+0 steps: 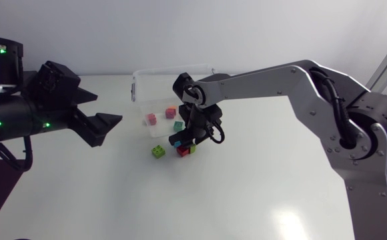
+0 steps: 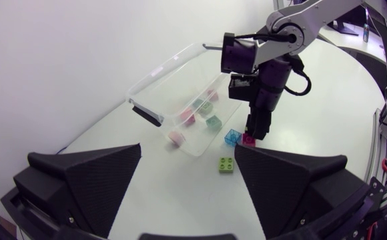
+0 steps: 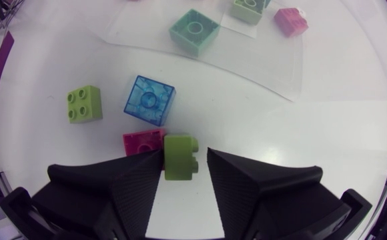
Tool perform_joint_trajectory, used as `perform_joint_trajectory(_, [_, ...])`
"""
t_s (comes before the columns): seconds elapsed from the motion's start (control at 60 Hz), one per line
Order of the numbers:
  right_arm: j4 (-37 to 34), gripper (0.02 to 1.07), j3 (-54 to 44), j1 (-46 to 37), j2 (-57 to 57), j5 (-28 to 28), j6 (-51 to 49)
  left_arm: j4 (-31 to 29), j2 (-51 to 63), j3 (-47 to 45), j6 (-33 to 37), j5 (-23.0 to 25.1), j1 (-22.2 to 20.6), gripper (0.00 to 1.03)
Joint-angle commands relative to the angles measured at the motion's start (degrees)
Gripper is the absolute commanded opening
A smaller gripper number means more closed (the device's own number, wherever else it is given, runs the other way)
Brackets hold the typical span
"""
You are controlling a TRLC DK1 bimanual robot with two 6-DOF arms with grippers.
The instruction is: Place the duplo bricks in the container
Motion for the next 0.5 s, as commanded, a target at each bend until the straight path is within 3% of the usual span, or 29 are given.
perform_joint_trajectory(0.0, [-0.83,0.33,-0.28,-0.37,1.81,0.38,1.65,-0.74,-0.43,-1.68,1.88,0.60,-0.88,0.98])
perform_joint_trajectory(0.483, [0.32,0.32,-11.44,-1.43,-9.97,-0.15,0.51,2.25,8.10,-3.00,2.50,0.60,-5.19,0.98])
